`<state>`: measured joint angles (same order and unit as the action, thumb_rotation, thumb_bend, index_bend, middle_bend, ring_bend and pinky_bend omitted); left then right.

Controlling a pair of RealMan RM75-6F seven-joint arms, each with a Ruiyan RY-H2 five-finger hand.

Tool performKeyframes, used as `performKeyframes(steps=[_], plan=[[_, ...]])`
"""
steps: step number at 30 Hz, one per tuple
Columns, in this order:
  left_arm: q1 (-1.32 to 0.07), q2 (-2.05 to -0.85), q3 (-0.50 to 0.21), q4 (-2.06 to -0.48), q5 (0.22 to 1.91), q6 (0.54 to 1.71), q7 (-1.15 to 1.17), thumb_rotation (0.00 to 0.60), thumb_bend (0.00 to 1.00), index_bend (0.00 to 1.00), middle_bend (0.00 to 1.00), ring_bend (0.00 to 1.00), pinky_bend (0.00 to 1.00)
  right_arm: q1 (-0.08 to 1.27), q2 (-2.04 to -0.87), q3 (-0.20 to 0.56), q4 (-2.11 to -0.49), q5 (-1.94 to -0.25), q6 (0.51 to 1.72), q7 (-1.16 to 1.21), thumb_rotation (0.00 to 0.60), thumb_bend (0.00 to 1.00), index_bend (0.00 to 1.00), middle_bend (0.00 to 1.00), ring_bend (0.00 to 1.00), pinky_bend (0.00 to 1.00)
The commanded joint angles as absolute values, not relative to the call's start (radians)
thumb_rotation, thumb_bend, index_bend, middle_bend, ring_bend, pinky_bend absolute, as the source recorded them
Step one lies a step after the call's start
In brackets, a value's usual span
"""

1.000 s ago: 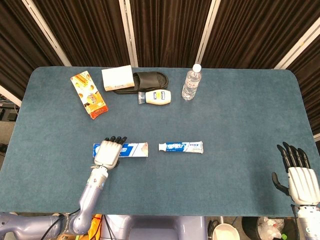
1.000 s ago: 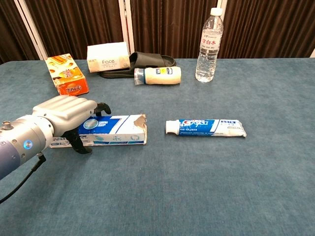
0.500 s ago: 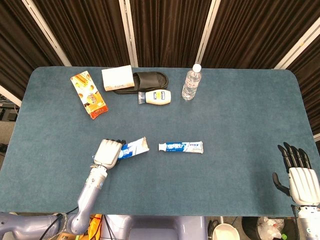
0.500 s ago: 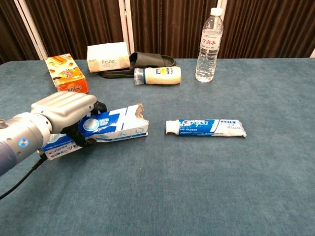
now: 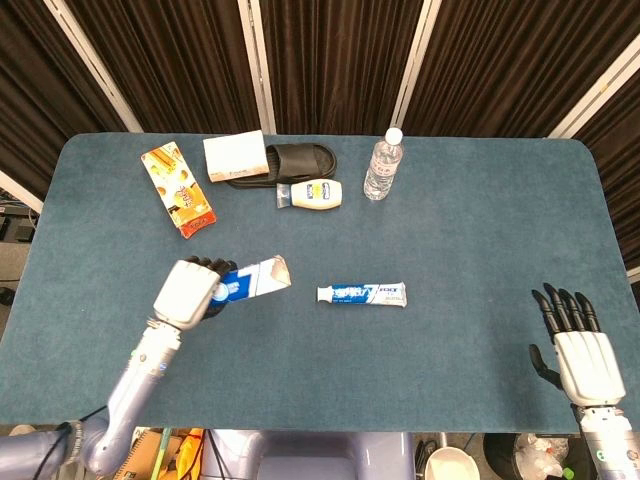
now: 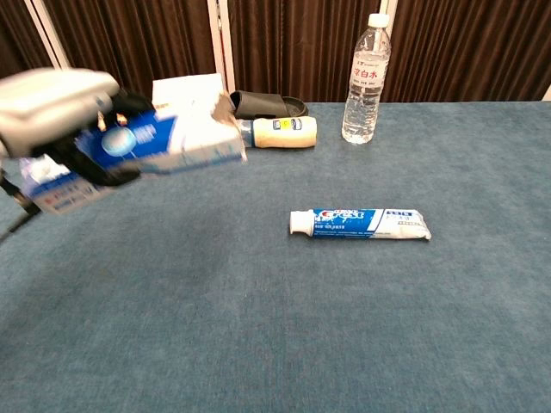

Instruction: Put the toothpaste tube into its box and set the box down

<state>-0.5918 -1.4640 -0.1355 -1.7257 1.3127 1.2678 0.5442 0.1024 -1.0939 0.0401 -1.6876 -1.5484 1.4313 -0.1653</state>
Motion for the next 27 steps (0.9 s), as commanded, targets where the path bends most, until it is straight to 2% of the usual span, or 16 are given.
performKeyframes(steps=[1, 6, 17, 27], plan=[[-0.565, -1.387, -0.133, -1.781, 1.356, 1.292, 0.463, 0.6, 0.42, 0.44, 0.57, 0.54, 0.55, 0.153, -1.112, 0.051, -1.743, -1.528, 1.352, -0.254, 0.6, 0.44, 0.07, 0.09, 0.0, 0.0], [-0.534, -1.307, -0.117, -1.844, 1.378, 1.301, 0.394, 0.6, 0.42, 0.44, 0.57, 0.54, 0.55, 0.233, -1.145, 0.087, -1.852, -1.438, 1.231, -0.394, 0.6, 0.44, 0.07, 0.09, 0.0, 0.0], [-0.495, -1.266, -0.11, -1.845, 1.426, 1.328, 0.259, 0.6, 0.42, 0.44, 0.57, 0.54, 0.55, 0.414, -1.276, 0.155, -1.943, -1.17, 1.038, -0.655, 0.6, 0.44, 0.07, 0.09, 0.0, 0.0], [-0.489, -1.268, -0.115, -1.834, 1.428, 1.319, 0.24, 0.6, 0.42, 0.42, 0.57, 0.54, 0.55, 0.545, -1.417, 0.178, -1.85, -0.99, 1.017, -0.797, 0.6, 0.35, 0.01, 0.08, 0.0, 0.0]])
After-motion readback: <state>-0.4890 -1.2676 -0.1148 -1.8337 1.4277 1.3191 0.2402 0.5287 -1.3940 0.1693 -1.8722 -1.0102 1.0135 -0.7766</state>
